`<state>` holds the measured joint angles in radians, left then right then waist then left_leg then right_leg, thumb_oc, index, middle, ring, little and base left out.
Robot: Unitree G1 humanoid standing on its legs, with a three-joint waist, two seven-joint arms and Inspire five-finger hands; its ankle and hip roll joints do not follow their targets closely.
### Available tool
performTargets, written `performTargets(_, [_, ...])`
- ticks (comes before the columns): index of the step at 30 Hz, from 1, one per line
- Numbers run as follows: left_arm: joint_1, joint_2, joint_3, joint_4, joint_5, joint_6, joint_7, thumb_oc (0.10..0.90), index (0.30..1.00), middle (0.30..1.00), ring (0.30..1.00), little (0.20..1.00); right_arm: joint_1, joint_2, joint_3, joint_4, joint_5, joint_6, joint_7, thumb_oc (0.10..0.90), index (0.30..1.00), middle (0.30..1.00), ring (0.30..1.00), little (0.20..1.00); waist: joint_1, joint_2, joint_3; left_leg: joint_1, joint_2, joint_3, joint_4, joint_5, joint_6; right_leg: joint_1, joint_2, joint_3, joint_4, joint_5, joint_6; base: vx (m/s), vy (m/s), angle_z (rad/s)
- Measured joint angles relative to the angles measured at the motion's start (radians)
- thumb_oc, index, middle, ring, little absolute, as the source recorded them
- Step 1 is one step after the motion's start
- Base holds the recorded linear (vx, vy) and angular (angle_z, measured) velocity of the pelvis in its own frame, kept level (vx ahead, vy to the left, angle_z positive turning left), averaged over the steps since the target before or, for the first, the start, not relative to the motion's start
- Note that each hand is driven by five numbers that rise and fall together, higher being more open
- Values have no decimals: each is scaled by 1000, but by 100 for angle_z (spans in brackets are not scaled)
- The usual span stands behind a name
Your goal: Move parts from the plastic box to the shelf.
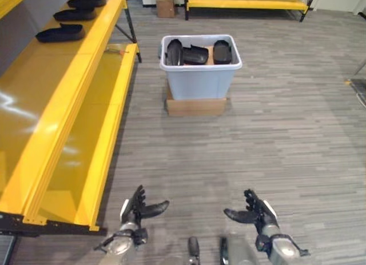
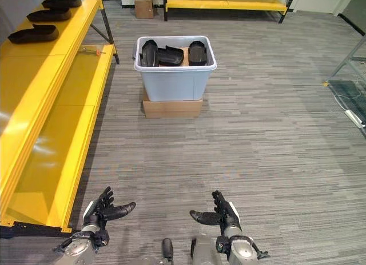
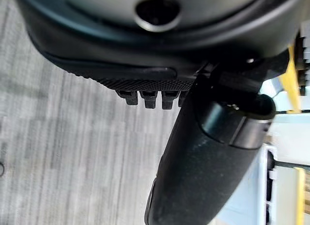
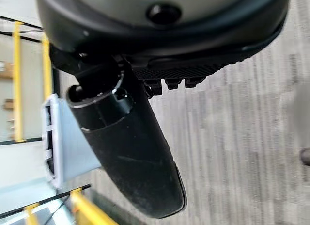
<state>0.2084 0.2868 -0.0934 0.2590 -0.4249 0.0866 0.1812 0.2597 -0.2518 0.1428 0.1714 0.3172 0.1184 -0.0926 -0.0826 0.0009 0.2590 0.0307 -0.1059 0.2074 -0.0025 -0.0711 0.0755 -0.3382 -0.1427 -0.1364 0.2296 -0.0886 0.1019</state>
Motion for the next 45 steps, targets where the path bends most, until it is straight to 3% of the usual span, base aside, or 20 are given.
performTargets(1, [-2, -4, -1, 3, 0, 1, 1, 900, 1000, 1000, 1000, 1000, 24, 0, -3, -1, 0, 2, -1, 900, 1000, 1000, 1000, 1000, -3, -14, -2, 11, -16, -10, 11, -16, 15, 19, -13, -9, -158, 40, 37, 317, -99, 48])
performTargets(4, [6, -7, 5, 16, 6, -1, -7, 900, 1000, 1000, 1000, 1000, 34, -2, 1, 8, -1, 24, 4, 900, 1000, 1000, 1000, 1000, -7, -25, -1, 87, -28, -21, -16, -23, 22, 20, -6, -9, -325, 164, 13, 321, -119, 25])
performTargets(7, [22, -24, 4, 12, 9, -2, -24, 900, 1000, 1000, 1000, 1000, 48, -4, -1, 9, -1, 24, 18, 900, 1000, 1000, 1000, 1000, -23, -31, -27, 212, -22, -83, -74, -49, -16, 97, 6, -71, -278, 253, -44, 437, -212, 58])
performTargets(9, [24, -49, 2, 11, 9, -1, -23, 900, 1000, 1000, 1000, 1000, 25, -22, 1, 23, -1, 24, 21, 900, 1000, 1000, 1000, 1000, -25, 2, -48, 236, 19, -112, -75, -71, -50, 119, 31, -75, -257, 315, -57, 374, -210, 39])
performTargets(13, [11, -66, -17, -6, 6, -2, -21, 900, 1000, 1000, 1000, 1000, -69, -50, -7, 24, -1, 12, 23, 900, 1000, 1000, 1000, 1000, -14, 33, -63, 206, 94, -134, 130, -83, -88, 148, 87, -90, -143, 225, -171, 236, -162, 1])
performTargets(15, [3, -67, -14, -11, 4, -2, -21, 900, 1000, 1000, 1000, 1000, -111, -78, -13, 24, 0, -8, 20, 900, 1000, 1000, 1000, 1000, -22, 48, -72, 186, 143, -162, 284, -74, -121, 201, 140, -99, -125, 142, -176, 422, -433, -17])
performTargets(18, [-5, -66, 0, -53, -2, -13, -16, 900, 1000, 1000, 1000, 1000, -83, -73, -44, 24, 1, -7, 19, 900, 1000, 1000, 1000, 1000, 22, -9, -69, -111, 173, -177, 879, 74, -163, 251, 155, -78, -125, 90, -215, 251, -284, -24])
performTargets(20, [27, -60, 2, -53, -3, -6, -21, 900, 1000, 1000, 1000, 1000, -54, -81, -38, 30, 1, -7, 16, 900, 1000, 1000, 1000, 1000, 34, -63, -63, -276, 177, -195, 1024, 75, -162, 321, 165, -57, -128, 5, -258, 508, -267, -44])
performTargets(21, [11, -70, -1, -61, -3, -6, -27, 900, 1000, 1000, 1000, 1000, -31, -62, -79, 31, 1, 10, -7, 900, 1000, 1000, 1000, 1000, 69, -83, -21, -398, 169, -149, 1019, 1, -115, 378, 159, -36, -143, -3, -244, 640, -93, -55])
performTargets(23, [57, -70, 4, -52, -3, 2, -19, 900, 1000, 1000, 1000, 1000, -22, -68, -70, 27, 2, 10, -12, 900, 1000, 1000, 1000, 1000, 85, -64, -15, -494, 140, -108, 701, 11, -111, 490, 176, -35, -226, -15, -203, 640, 124, -39])
performTargets(26, [64, -69, 10, -30, -2, -1, -21, 900, 1000, 1000, 1000, 1000, -35, -86, -44, 51, 4, 16, -15, 900, 1000, 1000, 1000, 1000, 95, -26, -10, -447, 135, -113, 157, 43, -105, 582, 213, -2, -286, -40, -140, 433, 118, -26])
performTargets(28, [64, -70, 22, -3, -1, 7, -18, 900, 1000, 1000, 1000, 1000, -52, -92, -16, 73, 0, 15, -13, 900, 1000, 1000, 1000, 1000, 120, -23, -14, -418, 119, -138, -54, 71, -112, 647, 215, 44, -315, -60, -110, 462, 120, -58])
performTargets(31, [84, -77, 25, -2, -1, 6, -18, 900, 1000, 1000, 1000, 1000, -22, -100, -8, 53, -3, 16, 9, 900, 1000, 1000, 1000, 1000, 116, 3, -44, -349, 120, -88, 28, 77, -41, 755, 211, 73, -301, -102, -70, 453, 181, -41])
performTargets(32, [77, -65, 28, -3, 0, 5, -19, 900, 1000, 1000, 1000, 1000, -13, -81, -5, 47, -3, 17, 8, 900, 1000, 1000, 1000, 1000, 114, -15, -62, -342, 105, -72, 53, 163, -28, 781, 185, 79, -287, -114, -69, 331, 148, -28])
performTargets(33, [64, -62, 30, -3, -1, 6, -14, 900, 1000, 1000, 1000, 1000, -11, -75, 5, 45, -4, 18, 10, 900, 1000, 1000, 1000, 1000, 114, -41, -73, -336, 89, -56, 69, 169, -24, 767, 157, 82, -238, -126, -78, 299, 150, -28])
performTargets(37, [18, -27, 26, -32, -1, 0, -17, 900, 1000, 1000, 1000, 1000, -4, -35, 23, 21, -4, 17, 31, 900, 1000, 1000, 1000, 1000, 114, -99, -108, -252, 14, -12, 74, 186, 42, 673, 51, 67, 81, -99, -45, 303, 215, -34])
performTargets(38, [-10, -23, 25, -34, -1, -2, -14, 900, 1000, 1000, 1000, 1000, -7, -29, 32, 19, -5, 16, 35, 900, 1000, 1000, 1000, 1000, 114, -97, -110, -189, -14, -17, 26, 177, 61, 535, 5, 78, 375, -39, 2, 276, 266, -3])
performTargets(41, [-65, -8, 5, -31, -1, -6, -9, 900, 1000, 1000, 1000, 1000, -13, -17, 31, 20, -5, 14, 37, 900, 1000, 1000, 1000, 1000, 102, -73, -86, -142, -29, -67, 10, 155, 81, 337, 6, 77, 672, -46, 45, 254, 177, 28])
performTargets(42, [-73, 8, -24, -30, 0, -1, -12, 900, 1000, 1000, 1000, 1000, -24, -14, 31, 18, -5, 16, 37, 900, 1000, 1000, 1000, 1000, 83, -41, -66, -91, -30, -101, 0, 142, 78, 251, 1, 45, 741, -81, 23, 307, 94, 56])
performTargets(45, [-43, 11, -30, -33, 0, -2, -12, 900, 1000, 1000, 1000, 1000, -23, -16, 32, 17, -4, 16, 40, 900, 1000, 1000, 1000, 1000, 59, 11, -34, 16, -23, -120, -24, 54, 43, 15, -15, 12, 629, -136, -32, 376, -27, 42])
